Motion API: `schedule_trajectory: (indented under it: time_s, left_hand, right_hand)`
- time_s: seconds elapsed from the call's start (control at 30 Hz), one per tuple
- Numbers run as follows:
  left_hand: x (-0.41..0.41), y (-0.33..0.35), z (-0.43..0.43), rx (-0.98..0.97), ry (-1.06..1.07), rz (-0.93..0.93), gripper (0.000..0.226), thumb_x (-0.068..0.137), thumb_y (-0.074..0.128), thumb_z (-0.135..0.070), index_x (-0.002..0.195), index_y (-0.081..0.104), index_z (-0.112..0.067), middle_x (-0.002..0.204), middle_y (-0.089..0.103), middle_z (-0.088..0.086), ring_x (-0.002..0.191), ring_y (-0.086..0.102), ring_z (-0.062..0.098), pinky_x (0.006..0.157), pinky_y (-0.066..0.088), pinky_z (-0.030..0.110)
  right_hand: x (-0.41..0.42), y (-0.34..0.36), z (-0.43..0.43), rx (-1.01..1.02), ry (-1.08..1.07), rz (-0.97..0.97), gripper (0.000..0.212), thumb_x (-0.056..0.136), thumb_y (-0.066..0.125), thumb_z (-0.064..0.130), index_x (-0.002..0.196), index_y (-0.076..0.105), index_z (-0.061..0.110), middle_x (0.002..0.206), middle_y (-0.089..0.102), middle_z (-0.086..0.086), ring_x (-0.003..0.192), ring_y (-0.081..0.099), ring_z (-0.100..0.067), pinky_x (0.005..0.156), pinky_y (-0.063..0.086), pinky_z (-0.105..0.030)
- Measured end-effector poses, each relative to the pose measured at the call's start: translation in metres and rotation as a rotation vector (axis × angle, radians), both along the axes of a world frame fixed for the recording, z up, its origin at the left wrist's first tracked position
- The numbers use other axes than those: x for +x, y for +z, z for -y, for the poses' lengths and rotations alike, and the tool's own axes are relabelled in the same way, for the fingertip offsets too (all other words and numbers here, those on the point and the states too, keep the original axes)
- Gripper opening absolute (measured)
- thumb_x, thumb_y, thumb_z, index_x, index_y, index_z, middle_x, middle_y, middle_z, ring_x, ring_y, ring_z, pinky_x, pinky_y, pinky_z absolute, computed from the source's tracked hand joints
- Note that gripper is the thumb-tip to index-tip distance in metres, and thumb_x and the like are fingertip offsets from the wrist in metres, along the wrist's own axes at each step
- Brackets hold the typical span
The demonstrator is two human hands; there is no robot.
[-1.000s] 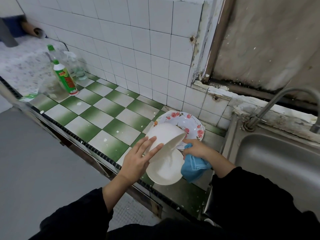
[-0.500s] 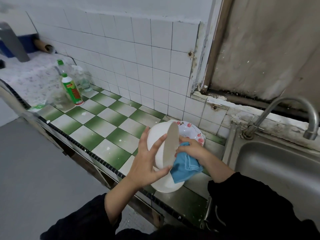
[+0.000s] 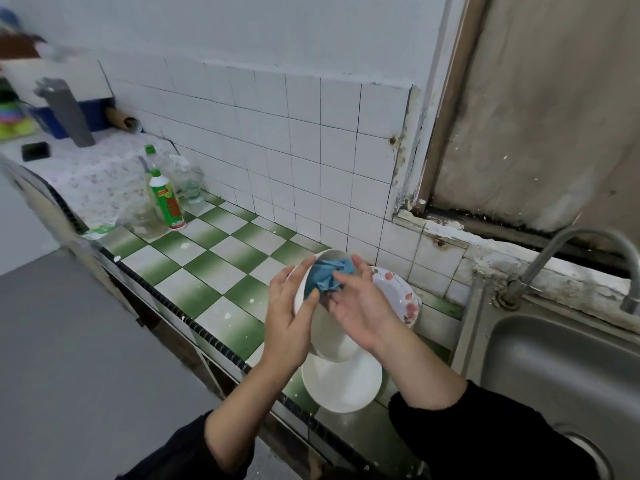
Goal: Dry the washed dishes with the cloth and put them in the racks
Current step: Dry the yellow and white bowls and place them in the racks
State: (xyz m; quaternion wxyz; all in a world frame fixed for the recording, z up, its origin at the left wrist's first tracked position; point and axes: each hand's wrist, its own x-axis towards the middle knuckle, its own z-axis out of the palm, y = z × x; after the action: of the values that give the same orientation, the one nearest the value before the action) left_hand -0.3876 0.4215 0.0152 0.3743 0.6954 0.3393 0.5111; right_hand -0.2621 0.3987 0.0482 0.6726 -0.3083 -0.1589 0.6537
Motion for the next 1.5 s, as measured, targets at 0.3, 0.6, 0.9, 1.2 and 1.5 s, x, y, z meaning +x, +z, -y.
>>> schedule_trajectory:
  time_s: [0.3, 0.6, 0.9, 1.2, 1.5]
  left_hand:
    - [-0.01, 0.034, -0.024, -0.114, -0.035, 0.211, 0.043, 0.089, 0.049, -0.052, 0.128, 0.06, -0.037, 0.131, 0.06, 0.002, 0.126, 0.051, 0.028, 0.108, 0.036, 0.057]
    - [-0.019, 0.085, -0.034, -0.101, -0.169, 0.176, 0.041, 0.084, 0.053, -0.047, 0.12, 0.066, -0.031, 0.126, 0.066, 0.0, 0.124, 0.055, 0.025, 0.108, 0.038, 0.055]
    - [-0.014, 0.096, -0.021, -0.116, -0.063, 0.296, 0.035, 0.083, 0.056, -0.041, 0.115, 0.067, -0.032, 0.118, 0.068, -0.001, 0.115, 0.059, 0.018, 0.101, 0.044, 0.039]
    - [-0.008, 0.104, 0.002, -0.182, -0.113, 0.377, 0.034, 0.082, 0.057, -0.028, 0.114, 0.068, -0.028, 0.121, 0.067, 0.011, 0.115, 0.062, 0.028, 0.102, 0.048, 0.044]
    - [-0.033, 0.118, -0.008, -0.188, -0.035, 0.408, 0.036, 0.085, 0.053, -0.031, 0.118, 0.066, -0.025, 0.121, 0.068, 0.0, 0.118, 0.06, 0.025, 0.103, 0.046, 0.046]
  right_hand:
    - [0.011, -0.007, -0.007, 0.28, -0.157, 1.787, 0.054, 0.074, 0.063, -0.006, 0.121, 0.062, 0.021, 0.121, 0.056, -0.003, 0.11, 0.054, -0.02, 0.093, 0.046, -0.028]
    - [0.003, 0.04, -0.012, 0.354, 0.303, 1.911, 0.055, 0.077, 0.054, -0.009, 0.113, 0.071, 0.029, 0.111, 0.069, -0.001, 0.101, 0.062, -0.016, 0.083, 0.047, -0.021]
    - [-0.024, 0.059, 0.002, 0.418, 0.115, 1.609, 0.06, 0.081, 0.05, -0.01, 0.132, 0.059, 0.02, 0.112, 0.069, -0.011, 0.088, 0.058, -0.011, 0.076, 0.042, -0.007]
    - [-0.017, 0.07, -0.01, 0.19, -0.215, 1.799, 0.054, 0.083, 0.06, 0.0, 0.132, 0.056, 0.023, 0.115, 0.066, -0.004, 0.104, 0.061, -0.027, 0.082, 0.046, -0.028]
    - [-0.006, 0.086, -0.012, 0.315, 0.055, 2.283, 0.055, 0.082, 0.056, 0.004, 0.122, 0.06, 0.041, 0.118, 0.057, 0.006, 0.114, 0.052, -0.02, 0.082, 0.045, -0.033]
